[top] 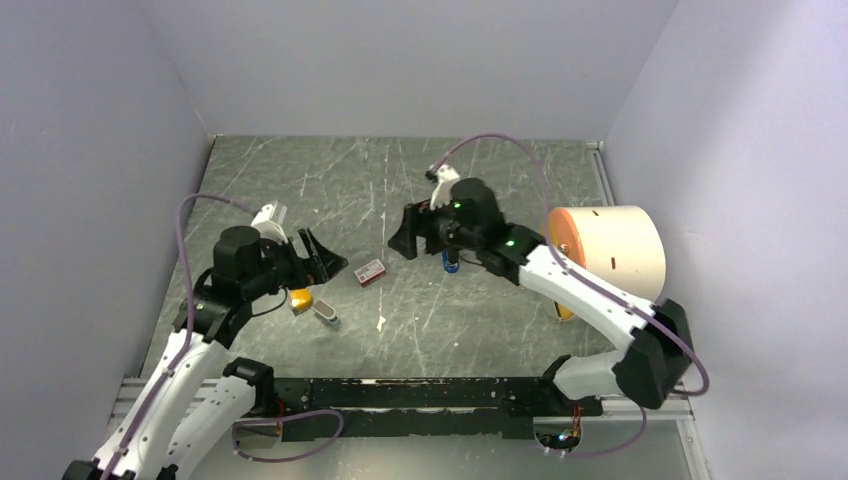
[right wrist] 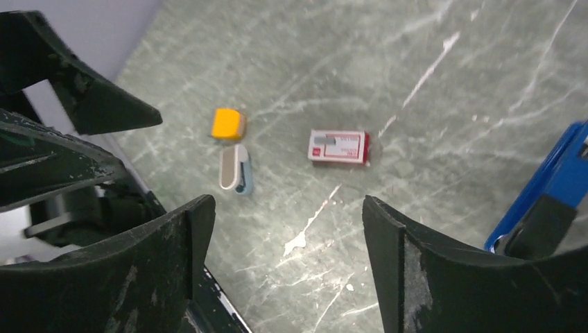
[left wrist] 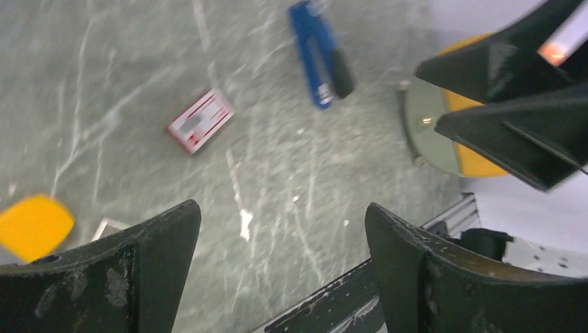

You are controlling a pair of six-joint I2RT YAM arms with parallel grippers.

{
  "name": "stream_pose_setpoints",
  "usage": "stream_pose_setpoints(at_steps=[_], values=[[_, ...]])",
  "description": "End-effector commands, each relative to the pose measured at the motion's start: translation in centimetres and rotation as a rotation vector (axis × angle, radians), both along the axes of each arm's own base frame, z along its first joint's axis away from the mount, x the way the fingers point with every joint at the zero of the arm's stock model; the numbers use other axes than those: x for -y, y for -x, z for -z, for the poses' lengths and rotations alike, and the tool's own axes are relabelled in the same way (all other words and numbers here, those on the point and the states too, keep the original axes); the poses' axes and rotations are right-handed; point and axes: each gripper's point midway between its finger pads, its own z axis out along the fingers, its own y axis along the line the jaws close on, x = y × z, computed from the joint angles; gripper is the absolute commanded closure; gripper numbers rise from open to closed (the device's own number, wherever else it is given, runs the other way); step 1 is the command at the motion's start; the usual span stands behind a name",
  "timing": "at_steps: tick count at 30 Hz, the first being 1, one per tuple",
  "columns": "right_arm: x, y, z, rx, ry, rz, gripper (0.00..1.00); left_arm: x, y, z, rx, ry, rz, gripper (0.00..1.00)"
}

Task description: Load the staples into the stapler

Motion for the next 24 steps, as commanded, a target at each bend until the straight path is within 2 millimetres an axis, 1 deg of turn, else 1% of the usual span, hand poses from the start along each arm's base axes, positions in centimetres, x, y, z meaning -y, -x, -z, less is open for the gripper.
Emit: stream_pose_setpoints(at_steps=[1, 2, 3, 5, 6, 8, 9, 12, 15, 18, 20, 21, 24], values=[[-1.1, -1.4, 4.1, -0.074, 0.111, 0.142, 0.22, -1.5, -0.6, 5.0, -0.202, -0.005, -0.160, 0.15], [-1.6, -1.7, 4.9, -0.088, 0.128, 0.151, 0.26, -1.0, -1.0, 5.1, -0.197, 0.017, -0.144, 0.25], [-2.0, -2.0, 5.7, -0.104, 0.148, 0.162, 0.30, -0.5, -1.3, 5.6, -0.205, 0.037, -0.130, 0.30], [-2.7, -2.8, 7.2, -0.128, 0.182, 0.190, 0.36, 0.4, -1.9, 6.5, -0.211, 0.070, -0.107, 0.39], [-3.1, -3.2, 8.1, -0.144, 0.197, 0.200, 0.37, 0.7, -2.2, 7.0, -0.216, 0.083, -0.102, 0.41], [-3.9, -4.0, 10.1, -0.190, 0.230, 0.223, 0.35, 0.9, -3.0, 8.1, -0.229, 0.089, -0.108, 0.41], [-4.5, -4.7, 10.4, -0.200, 0.230, 0.232, 0.34, 0.9, -3.4, 8.8, -0.237, 0.082, -0.116, 0.41], [-6.0, -5.8, 12.2, -0.250, 0.248, 0.248, 0.31, 1.2, -4.5, 10.4, -0.275, 0.063, -0.122, 0.39], [-7.3, -6.8, 13.6, -0.281, 0.264, 0.254, 0.31, 1.4, -5.5, 12.0, -0.307, 0.045, -0.130, 0.32], [-8.1, -7.8, 15.1, -0.303, 0.297, 0.268, 0.28, 1.3, -6.3, 13.8, -0.341, 0.027, -0.148, 0.27], [-8.6, -8.1, 16.1, -0.318, 0.326, 0.259, 0.25, 1.5, -7.0, 14.2, -0.333, 0.027, -0.156, 0.29], [-8.8, -8.3, 16.7, -0.328, 0.340, 0.255, 0.25, 1.5, -7.4, 14.4, -0.330, 0.024, -0.159, 0.31], [-8.9, -8.7, 18.3, -0.355, 0.385, 0.270, 0.25, 1.1, -7.8, 15.4, -0.343, 0.002, -0.184, 0.45]])
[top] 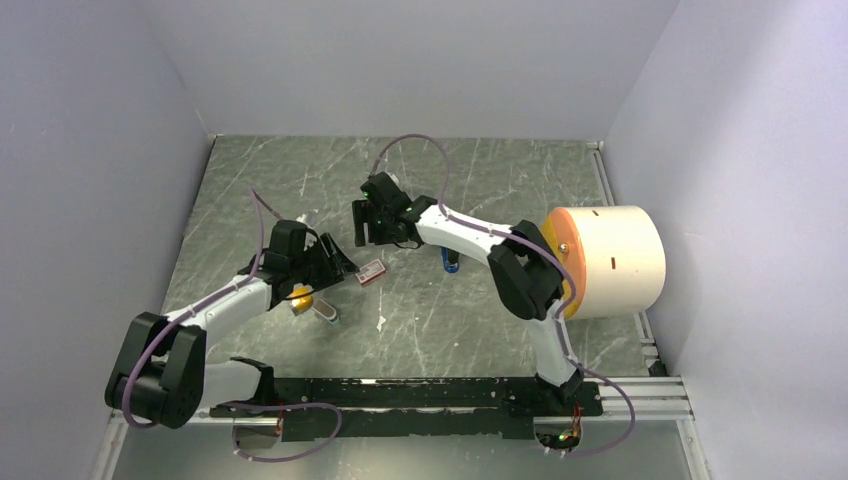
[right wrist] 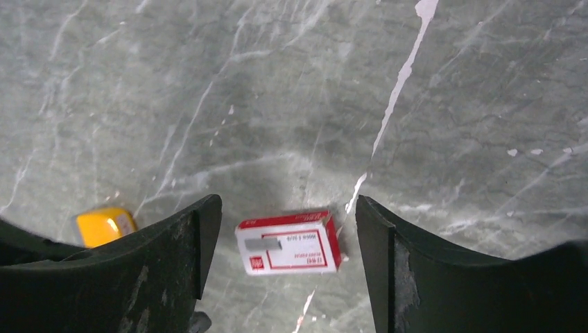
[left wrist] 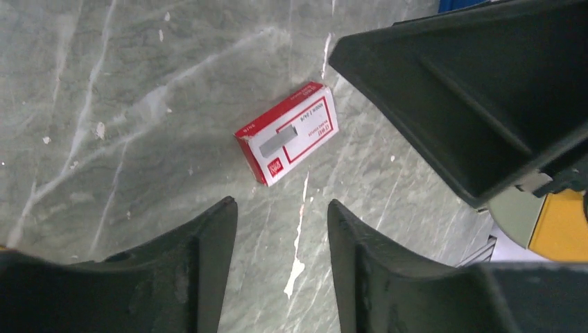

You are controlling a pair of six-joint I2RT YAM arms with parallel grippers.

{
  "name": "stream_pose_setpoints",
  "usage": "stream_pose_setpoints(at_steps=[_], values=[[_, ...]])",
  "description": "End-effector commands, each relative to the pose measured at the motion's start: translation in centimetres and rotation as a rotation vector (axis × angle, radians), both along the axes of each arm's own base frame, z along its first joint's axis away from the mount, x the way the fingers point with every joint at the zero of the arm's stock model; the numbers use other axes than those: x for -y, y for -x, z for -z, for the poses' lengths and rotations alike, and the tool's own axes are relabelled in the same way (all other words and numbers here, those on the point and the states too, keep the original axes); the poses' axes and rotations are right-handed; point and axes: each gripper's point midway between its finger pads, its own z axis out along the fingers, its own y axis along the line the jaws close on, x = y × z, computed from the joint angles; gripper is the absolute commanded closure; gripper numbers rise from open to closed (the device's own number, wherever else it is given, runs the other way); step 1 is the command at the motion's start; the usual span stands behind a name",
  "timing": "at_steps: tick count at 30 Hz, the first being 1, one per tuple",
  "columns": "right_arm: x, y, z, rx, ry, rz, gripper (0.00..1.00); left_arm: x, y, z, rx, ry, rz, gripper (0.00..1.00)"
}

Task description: Load the staples into the stapler

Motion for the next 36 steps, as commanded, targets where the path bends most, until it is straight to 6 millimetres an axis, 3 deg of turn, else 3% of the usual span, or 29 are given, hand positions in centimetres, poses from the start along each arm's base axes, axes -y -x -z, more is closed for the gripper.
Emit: stream_pose_setpoints(at_steps=[1, 4, 10, 27, 36], values=[[0.3, -0.2, 1.9, -0.051, 0.082, 0.027, 0.27, -0.2, -2.5, -0.7, 0.080, -0.004, -0.041, 0.50], [0.8, -0.9, 2.2, -0.040, 0.141, 0.046, 0.34, 0.1, -2.4, -0.1, 0.068, 0.014, -0.035, 0.59], [1.5, -0.9, 3.2, -0.050, 0.227, 0.023, 0.36, 0.4, -2.4, 1.1, 0.044, 0.036, -0.045, 0.61], [2.4, -0.2, 5.3, -0.080, 0.341, -0.070, 0.34, -0.3, -3.1, 2.2, 0.022, -0.017, -0.076, 0.55], [4.0, 2.2, 5.3, -0.086, 0.396, -0.114, 0.35, 0.5, -2.5, 2.8, 0.000, 0.014, -0.036, 0.48]])
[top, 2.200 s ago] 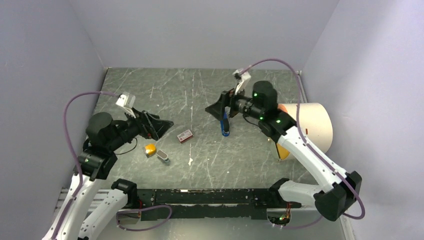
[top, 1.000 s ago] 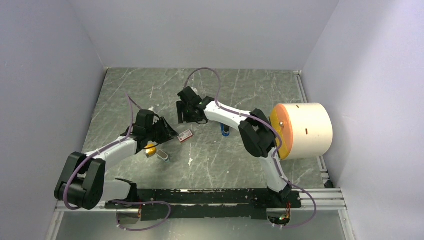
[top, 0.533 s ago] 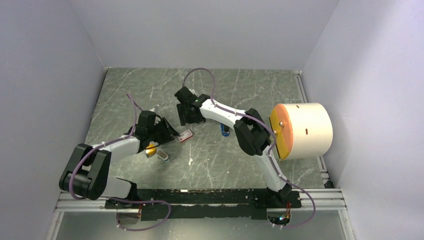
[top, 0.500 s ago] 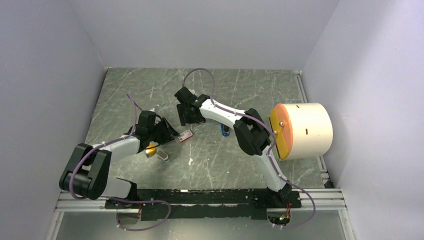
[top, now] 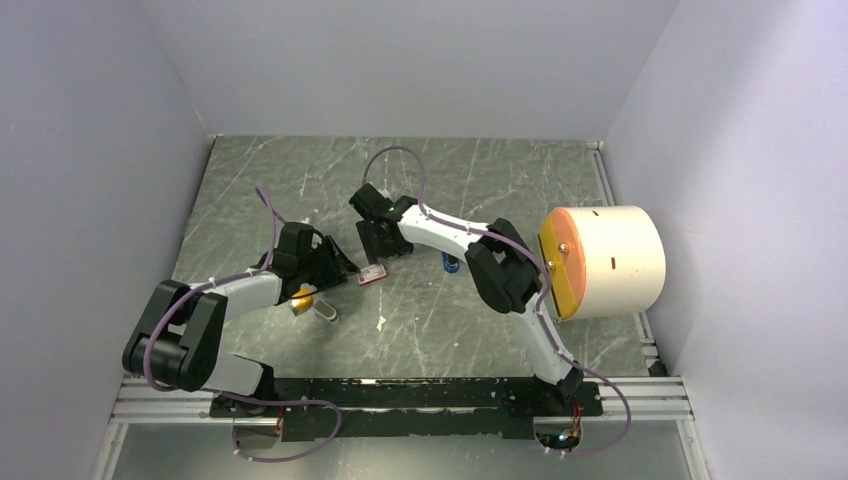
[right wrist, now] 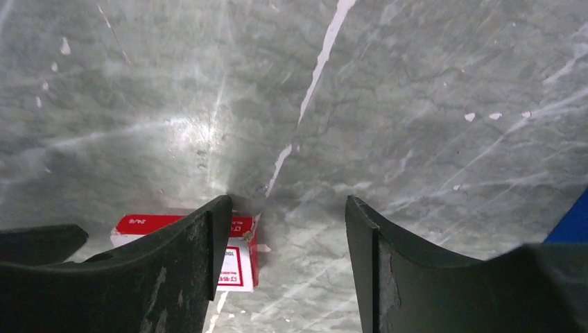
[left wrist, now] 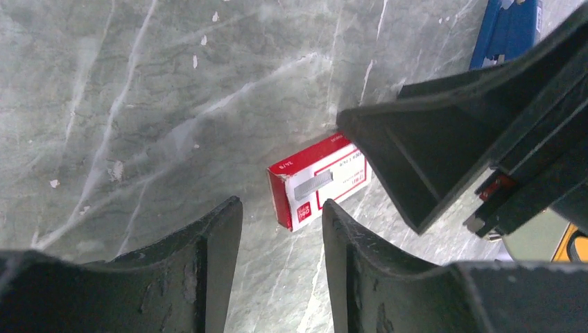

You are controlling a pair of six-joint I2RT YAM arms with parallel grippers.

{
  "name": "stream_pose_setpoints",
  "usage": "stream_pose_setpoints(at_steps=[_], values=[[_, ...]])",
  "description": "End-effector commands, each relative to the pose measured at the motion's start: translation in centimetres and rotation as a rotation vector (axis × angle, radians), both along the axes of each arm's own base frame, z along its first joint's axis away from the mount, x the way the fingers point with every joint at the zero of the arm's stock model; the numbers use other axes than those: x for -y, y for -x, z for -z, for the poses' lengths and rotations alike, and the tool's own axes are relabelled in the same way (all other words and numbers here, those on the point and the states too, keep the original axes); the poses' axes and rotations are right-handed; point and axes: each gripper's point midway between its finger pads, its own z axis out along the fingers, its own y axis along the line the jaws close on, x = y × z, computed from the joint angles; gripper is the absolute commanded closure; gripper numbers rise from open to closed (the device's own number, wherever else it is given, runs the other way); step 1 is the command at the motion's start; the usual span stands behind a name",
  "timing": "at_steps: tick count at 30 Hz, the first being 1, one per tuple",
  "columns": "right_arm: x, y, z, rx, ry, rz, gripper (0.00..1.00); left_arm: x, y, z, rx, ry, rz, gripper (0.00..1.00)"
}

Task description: Load the staples into the stapler

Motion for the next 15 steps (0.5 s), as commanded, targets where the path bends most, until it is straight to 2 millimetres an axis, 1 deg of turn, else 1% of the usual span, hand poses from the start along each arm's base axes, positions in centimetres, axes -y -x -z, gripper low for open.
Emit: stream_pose_setpoints(at_steps=[1, 3, 7, 10, 12, 14, 15], values=[[0.9, 1.7, -0.8, -0.007, 0.039, -0.044, 0.36, 0.6, -0.9, -0.7, 0.041, 0.028, 0.016, 0.49], [1.2, 2.2, -1.0, -0.011, 0.044, -0.049, 0.38, 0.6, -1.0, -0.7, 0.043, 0.028, 0.023, 0.50], [1.5, 2.3, -2.2, 0.020, 0.019, -0.062, 0.41, 0.9, -1.0, -0.7, 0.037, 0.033, 0.042, 0.55], [1.4, 1.0, -3.7, 0.101, 0.010, -0.093, 0.41, 1.0, -1.0, -1.2, 0.041, 0.039, 0.047, 0.57], [0.9, 0.2, -5.0, 0.168, -0.005, -0.163, 0.39, 0.9, -1.1, -1.7, 0.046, 0.032, 0.040, 0.56], [-0.1, 0.0, -6.3, 0.226, -0.042, -0.293, 0.36, 0.6, -1.0, -2.2, 0.053, 0.020, 0.033, 0.55], [-0.6, 0.3, -6.8, 0.241, -0.066, -0.373, 0.35, 0.5, -1.0, -2.4, 0.055, 0.014, 0.030, 0.55]])
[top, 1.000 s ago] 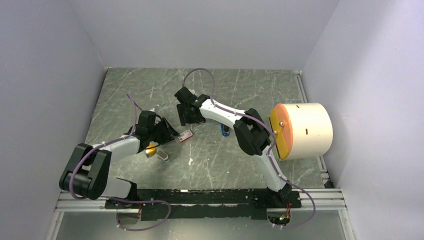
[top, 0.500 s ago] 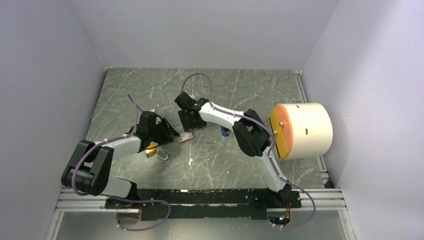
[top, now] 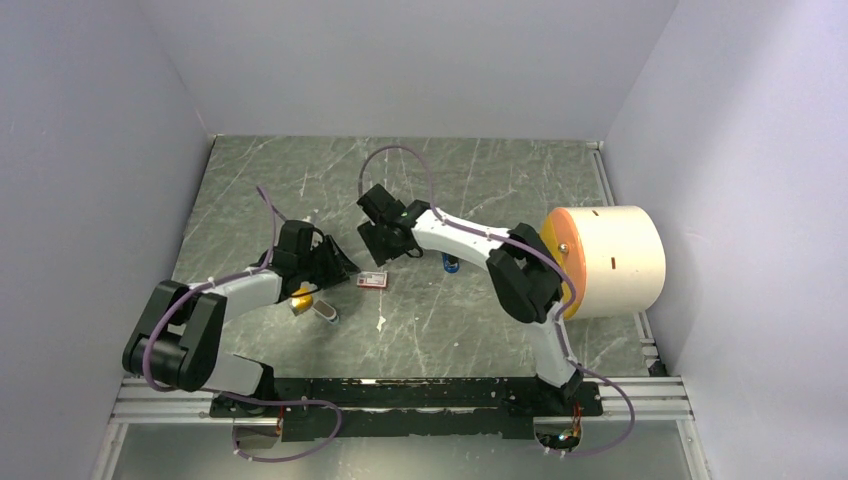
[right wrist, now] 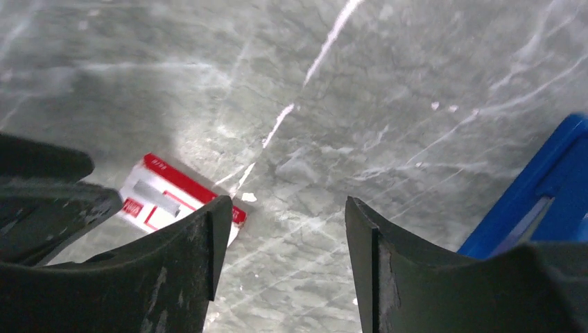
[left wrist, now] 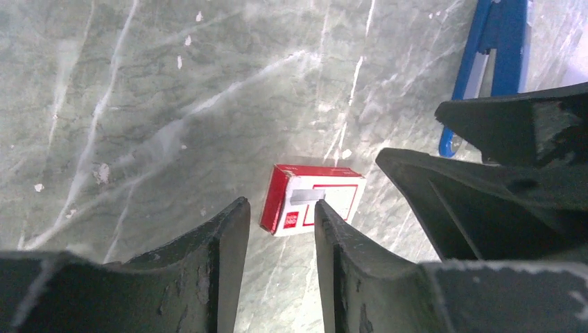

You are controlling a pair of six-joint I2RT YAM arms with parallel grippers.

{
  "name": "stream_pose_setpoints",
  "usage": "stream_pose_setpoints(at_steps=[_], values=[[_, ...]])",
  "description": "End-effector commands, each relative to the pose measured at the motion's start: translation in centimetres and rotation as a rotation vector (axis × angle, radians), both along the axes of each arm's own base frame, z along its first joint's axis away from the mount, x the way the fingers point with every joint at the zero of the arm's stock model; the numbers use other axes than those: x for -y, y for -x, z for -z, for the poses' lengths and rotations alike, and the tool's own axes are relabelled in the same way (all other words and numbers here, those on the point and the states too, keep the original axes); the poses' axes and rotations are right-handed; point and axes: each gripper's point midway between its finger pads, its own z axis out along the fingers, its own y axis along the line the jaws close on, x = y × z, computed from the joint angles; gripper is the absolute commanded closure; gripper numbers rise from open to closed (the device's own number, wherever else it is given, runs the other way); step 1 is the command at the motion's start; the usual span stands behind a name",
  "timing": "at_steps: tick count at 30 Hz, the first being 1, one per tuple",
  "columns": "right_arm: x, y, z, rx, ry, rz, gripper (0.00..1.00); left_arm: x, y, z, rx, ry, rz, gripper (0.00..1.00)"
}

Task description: Load the staples into the stapler

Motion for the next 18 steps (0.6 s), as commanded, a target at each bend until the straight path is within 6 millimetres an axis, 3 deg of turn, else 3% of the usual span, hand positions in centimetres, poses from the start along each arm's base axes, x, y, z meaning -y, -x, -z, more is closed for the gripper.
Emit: stream_pose_setpoints(at_steps=[1, 6, 11, 18], values=[[-2.7, -0.8, -4.6, 0.158, -0.105, -0.336, 0.34, -0.1, -1.0, -2.6, 0.066, -0.003, 0.006, 0.55], [-4.3, 2.5, -4.7, 0.172, -0.196, -0.711, 0.30, -0.6, -0.9, -3.2, 0.067, -0.018, -0.026, 0.48], [-5.0, 4.5, -4.4, 0.167, -0.248, -0.916, 0.29, -1.5, -1.1, -3.7, 0.068, -0.024, -0.084, 0.44], [-5.3, 4.9, -1.5, 0.087, -0.214, -1.010, 0.35, -3.3, -0.9, -3.2, 0.046, -0.049, -0.140, 0.56]])
